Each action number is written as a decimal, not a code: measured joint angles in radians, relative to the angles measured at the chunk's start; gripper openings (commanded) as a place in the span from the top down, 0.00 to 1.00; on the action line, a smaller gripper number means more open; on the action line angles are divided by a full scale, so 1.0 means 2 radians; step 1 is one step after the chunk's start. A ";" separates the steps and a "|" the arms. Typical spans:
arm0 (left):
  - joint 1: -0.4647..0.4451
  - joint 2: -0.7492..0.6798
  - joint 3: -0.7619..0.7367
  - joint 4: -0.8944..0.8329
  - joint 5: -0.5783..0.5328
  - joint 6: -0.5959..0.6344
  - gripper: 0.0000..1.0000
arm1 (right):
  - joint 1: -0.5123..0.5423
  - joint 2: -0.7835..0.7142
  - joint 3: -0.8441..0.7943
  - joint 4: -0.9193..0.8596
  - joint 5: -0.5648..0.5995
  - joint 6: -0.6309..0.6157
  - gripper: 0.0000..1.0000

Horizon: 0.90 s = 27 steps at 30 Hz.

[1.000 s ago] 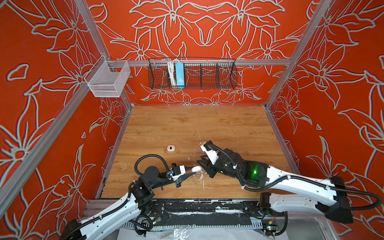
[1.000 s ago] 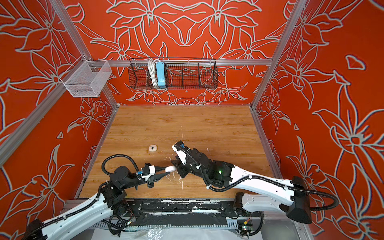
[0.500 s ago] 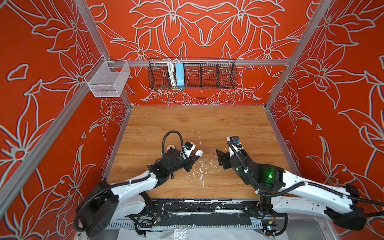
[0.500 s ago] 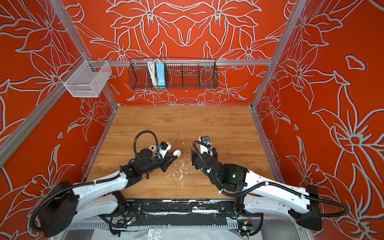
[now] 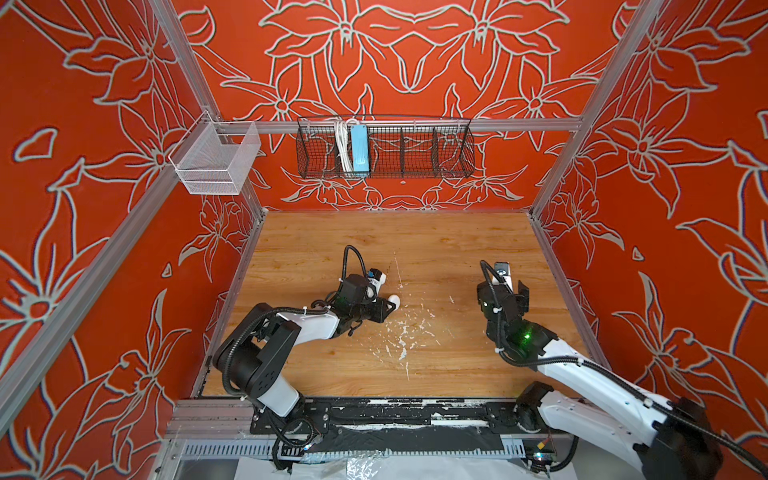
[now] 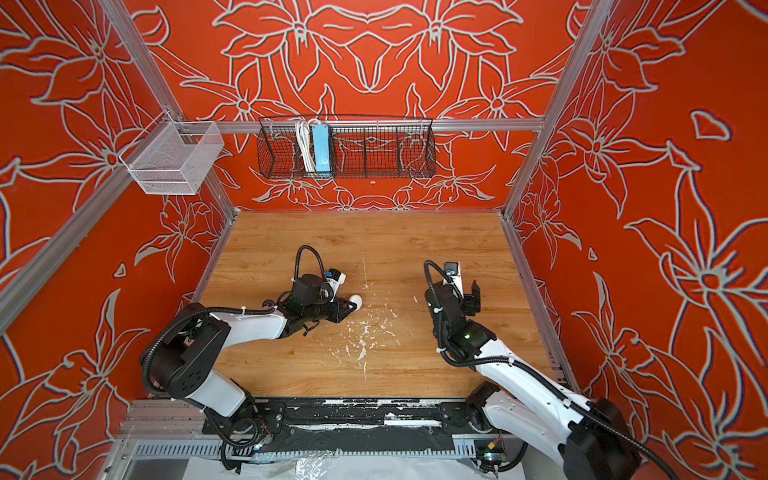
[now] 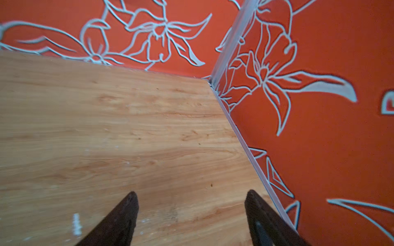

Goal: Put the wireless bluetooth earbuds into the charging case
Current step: 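Lower the closed case onto the table with the left gripper while the right arm withdraws, then open the left gripper to release the case and raise it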

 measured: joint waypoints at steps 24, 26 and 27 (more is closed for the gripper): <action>0.007 -0.016 -0.011 -0.030 -0.007 0.020 0.40 | -0.127 0.105 -0.128 0.353 -0.131 -0.074 0.07; 0.007 -0.052 -0.021 -0.034 -0.019 0.033 0.36 | -0.128 0.101 -0.132 0.353 -0.131 -0.072 0.07; 0.007 -0.068 -0.025 -0.035 -0.024 0.037 0.35 | -0.129 0.101 -0.131 0.353 -0.132 -0.072 0.07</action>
